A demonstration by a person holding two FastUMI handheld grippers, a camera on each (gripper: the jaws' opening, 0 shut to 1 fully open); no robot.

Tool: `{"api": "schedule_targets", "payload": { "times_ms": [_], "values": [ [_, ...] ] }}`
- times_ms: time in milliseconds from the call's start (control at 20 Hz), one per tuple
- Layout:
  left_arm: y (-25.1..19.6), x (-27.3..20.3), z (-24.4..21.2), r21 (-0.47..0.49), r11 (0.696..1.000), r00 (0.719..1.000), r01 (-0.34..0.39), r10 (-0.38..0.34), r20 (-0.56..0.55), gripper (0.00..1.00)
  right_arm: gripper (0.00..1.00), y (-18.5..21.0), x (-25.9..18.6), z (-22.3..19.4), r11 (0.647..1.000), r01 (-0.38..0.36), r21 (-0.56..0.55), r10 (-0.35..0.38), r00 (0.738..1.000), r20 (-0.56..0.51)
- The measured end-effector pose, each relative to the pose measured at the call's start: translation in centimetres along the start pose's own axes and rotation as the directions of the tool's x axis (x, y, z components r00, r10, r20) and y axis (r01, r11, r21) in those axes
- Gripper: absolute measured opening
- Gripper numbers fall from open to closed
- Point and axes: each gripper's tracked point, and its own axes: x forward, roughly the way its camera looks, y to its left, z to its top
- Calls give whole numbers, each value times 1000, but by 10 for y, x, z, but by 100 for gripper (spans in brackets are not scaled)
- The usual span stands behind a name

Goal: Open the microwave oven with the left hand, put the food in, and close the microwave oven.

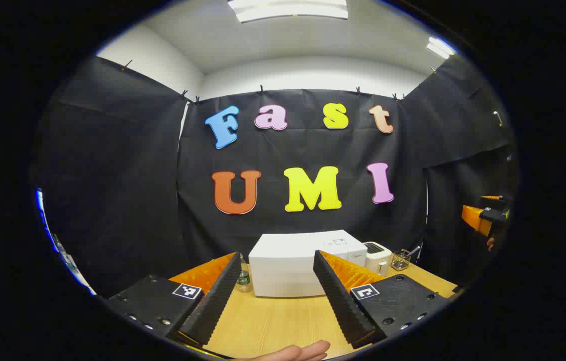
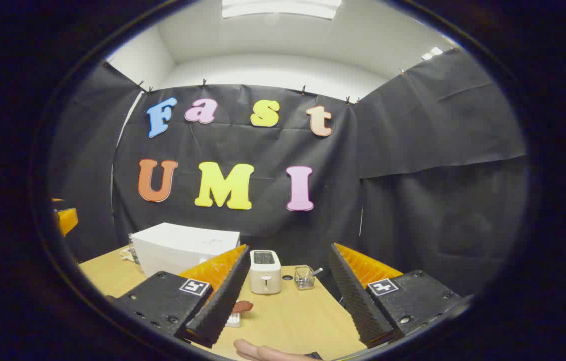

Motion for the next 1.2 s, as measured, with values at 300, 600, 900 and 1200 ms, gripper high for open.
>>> {"api": "schedule_targets", "payload": {
  "times_ms": [300, 600, 900, 1200],
  "values": [
    [1, -2, 0, -3, 1000, 1000, -6, 6, -6, 94, 99, -10, -1, 0, 1000, 12, 23, -12, 1000, 11],
    [-6, 3, 6, -45, 999, 1000, 24, -24, -5, 94, 100, -12, -1, -1, 998, -16, 58, 17, 1000, -6],
    [-11, 25, 4, -71, 997, 999, 35, -36, -14, 94, 100, -21, 6, 4, 998, -6, 59, 6, 1000, 3],
    [-37, 72, -31, -49, 996, 994, 72, -75, -76, 94, 100, -26, 8, 13, 999, 3, 37, -5, 999, 51]
  ]
}}
